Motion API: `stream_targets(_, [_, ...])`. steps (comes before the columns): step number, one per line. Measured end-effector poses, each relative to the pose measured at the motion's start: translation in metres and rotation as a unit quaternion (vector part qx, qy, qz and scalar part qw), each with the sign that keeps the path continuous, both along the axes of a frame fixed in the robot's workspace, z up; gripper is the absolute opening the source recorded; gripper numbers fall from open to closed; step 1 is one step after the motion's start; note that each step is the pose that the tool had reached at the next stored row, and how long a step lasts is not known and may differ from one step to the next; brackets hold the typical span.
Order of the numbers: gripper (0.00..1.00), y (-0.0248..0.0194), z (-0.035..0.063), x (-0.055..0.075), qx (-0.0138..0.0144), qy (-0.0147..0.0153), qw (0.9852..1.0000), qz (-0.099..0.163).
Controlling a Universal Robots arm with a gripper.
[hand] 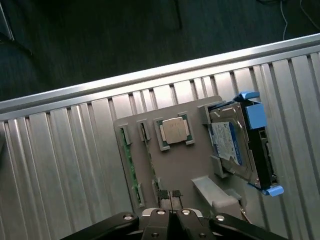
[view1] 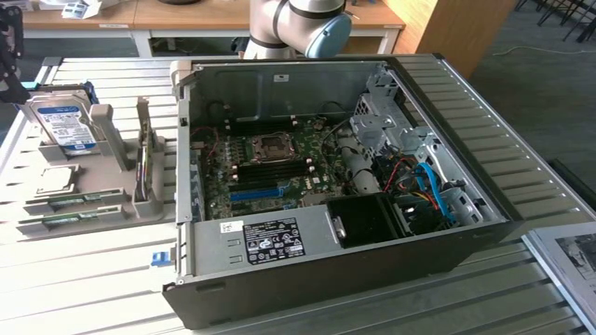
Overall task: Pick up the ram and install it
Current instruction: 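Pick up the ram and move it above insertion slot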
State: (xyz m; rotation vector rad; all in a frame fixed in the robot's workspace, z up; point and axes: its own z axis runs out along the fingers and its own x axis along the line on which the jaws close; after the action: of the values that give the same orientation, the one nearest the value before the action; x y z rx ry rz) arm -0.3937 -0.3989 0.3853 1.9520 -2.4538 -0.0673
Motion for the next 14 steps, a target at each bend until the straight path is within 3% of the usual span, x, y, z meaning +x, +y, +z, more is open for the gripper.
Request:
stream_targets(3, [0.1, 0.0, -0.0001, 0.0, 0.0, 0.0, 0.9997, 0.025])
stream_targets(8, [0.1, 0.0, -0.0002, 0.0, 0.0, 0.0, 0.998, 0.063])
stream_targets(14, [0.1, 0.0, -0.0002, 0.0001, 0.0, -0.0004, 0.9979, 0.065])
